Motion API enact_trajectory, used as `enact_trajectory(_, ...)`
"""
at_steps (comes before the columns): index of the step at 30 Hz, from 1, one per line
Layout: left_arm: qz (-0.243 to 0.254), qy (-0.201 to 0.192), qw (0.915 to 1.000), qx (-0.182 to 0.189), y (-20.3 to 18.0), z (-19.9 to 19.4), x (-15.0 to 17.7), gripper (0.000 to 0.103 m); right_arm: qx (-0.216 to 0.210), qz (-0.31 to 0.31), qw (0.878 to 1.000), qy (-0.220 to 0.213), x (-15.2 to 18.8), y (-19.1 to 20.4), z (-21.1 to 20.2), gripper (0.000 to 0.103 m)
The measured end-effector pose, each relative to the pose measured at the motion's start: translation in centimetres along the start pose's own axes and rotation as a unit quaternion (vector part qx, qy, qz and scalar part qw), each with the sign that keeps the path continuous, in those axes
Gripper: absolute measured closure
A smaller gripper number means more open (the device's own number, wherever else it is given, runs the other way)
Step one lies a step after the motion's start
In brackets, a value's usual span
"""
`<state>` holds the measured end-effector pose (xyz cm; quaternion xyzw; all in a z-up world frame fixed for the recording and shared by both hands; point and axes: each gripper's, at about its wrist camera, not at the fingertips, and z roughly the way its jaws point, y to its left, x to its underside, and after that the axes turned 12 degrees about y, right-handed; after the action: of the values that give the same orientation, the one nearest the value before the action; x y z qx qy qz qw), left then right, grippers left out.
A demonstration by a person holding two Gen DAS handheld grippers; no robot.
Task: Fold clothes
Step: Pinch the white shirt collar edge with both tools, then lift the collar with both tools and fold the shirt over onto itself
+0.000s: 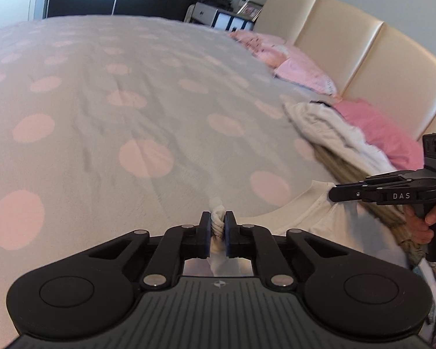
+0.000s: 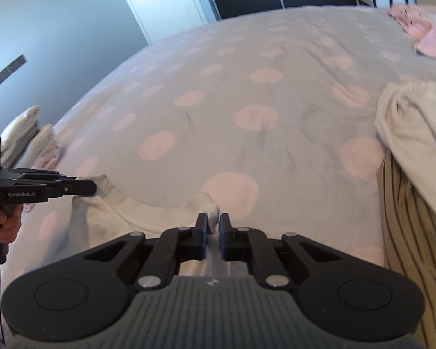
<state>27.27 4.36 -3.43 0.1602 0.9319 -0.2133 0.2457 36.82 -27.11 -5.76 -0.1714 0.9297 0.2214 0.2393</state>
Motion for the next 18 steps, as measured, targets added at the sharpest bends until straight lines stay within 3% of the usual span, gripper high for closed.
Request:
enact_trajectory(9, 0.037, -0.062, 0.9968, 0.033, -4.0, -9.2, 2.3, 0.097, -0.035, -0.046, 0.996, -0.068, 3.7, 4.3, -10.1, 0.093)
enact_trajectory(18, 0.086, -0.094, 0.9893, 0.07, -8.1, -16.8, 8.9, 0.099, -0.072, -0.086, 0.987, -0.111, 11.5, 9.0, -18.0, 0.094)
